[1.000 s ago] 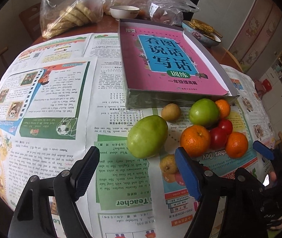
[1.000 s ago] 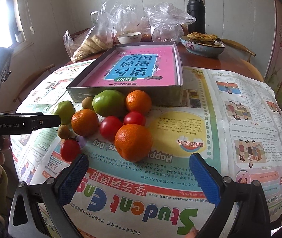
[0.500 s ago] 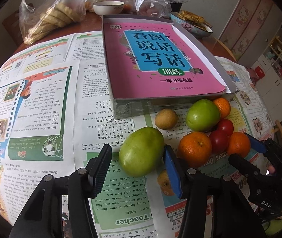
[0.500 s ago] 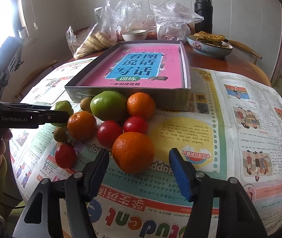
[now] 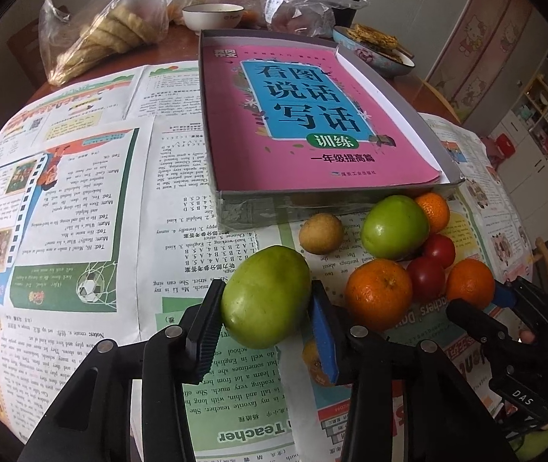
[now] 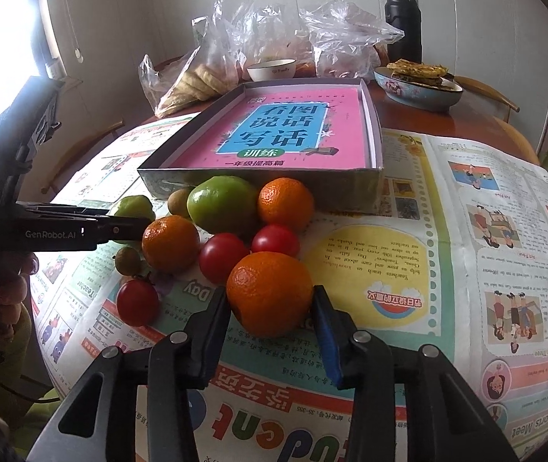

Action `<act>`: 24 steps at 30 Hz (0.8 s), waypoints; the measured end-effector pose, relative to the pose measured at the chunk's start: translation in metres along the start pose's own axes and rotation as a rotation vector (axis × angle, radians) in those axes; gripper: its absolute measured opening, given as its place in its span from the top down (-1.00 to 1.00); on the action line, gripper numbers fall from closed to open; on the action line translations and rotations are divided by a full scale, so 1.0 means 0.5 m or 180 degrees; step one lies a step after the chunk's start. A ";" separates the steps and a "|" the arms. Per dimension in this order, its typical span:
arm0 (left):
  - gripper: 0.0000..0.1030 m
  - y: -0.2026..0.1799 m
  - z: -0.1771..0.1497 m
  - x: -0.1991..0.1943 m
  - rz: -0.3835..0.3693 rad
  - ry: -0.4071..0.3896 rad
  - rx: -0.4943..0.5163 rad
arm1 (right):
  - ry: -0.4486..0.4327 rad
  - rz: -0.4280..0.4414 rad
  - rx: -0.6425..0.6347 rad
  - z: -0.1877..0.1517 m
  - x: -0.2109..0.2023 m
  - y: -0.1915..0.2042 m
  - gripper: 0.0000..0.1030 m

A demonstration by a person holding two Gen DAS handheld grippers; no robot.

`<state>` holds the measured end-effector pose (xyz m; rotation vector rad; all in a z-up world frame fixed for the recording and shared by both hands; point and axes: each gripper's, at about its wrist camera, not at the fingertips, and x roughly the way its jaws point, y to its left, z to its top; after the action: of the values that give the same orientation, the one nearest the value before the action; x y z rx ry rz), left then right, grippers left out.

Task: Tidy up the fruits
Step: 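Grasp the large green fruit with the left tool while the right tool grasps the big orange, then lift the green fruit with the left tool while the right tool carries the orange toward the tray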

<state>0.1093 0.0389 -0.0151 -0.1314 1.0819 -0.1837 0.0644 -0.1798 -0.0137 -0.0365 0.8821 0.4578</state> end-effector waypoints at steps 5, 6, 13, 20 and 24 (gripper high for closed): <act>0.15 0.002 -0.004 -0.027 -0.0008 -0.0112 -0.0056 | -0.0083 0.0025 -0.0007 0.009 -0.016 0.002 0.17; 0.15 0.003 -0.003 -0.035 0.0003 -0.0147 -0.0056 | -0.0102 0.0024 -0.0010 0.012 -0.019 0.003 0.17; 0.15 0.002 0.015 -0.080 0.0069 -0.0356 -0.0038 | -0.0213 0.0041 -0.0013 0.036 -0.034 0.000 0.18; 0.15 -0.002 0.037 -0.086 0.0093 -0.0405 -0.0044 | -0.0324 0.0008 -0.0040 0.063 -0.043 -0.007 0.18; 0.15 -0.013 0.055 -0.090 0.0098 -0.0448 -0.0016 | -0.0364 -0.0002 -0.0057 0.082 -0.040 -0.008 0.18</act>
<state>0.1128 0.0423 0.0379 -0.1304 0.9436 -0.1419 0.0854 -0.1819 0.0270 -0.0267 0.7656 0.4629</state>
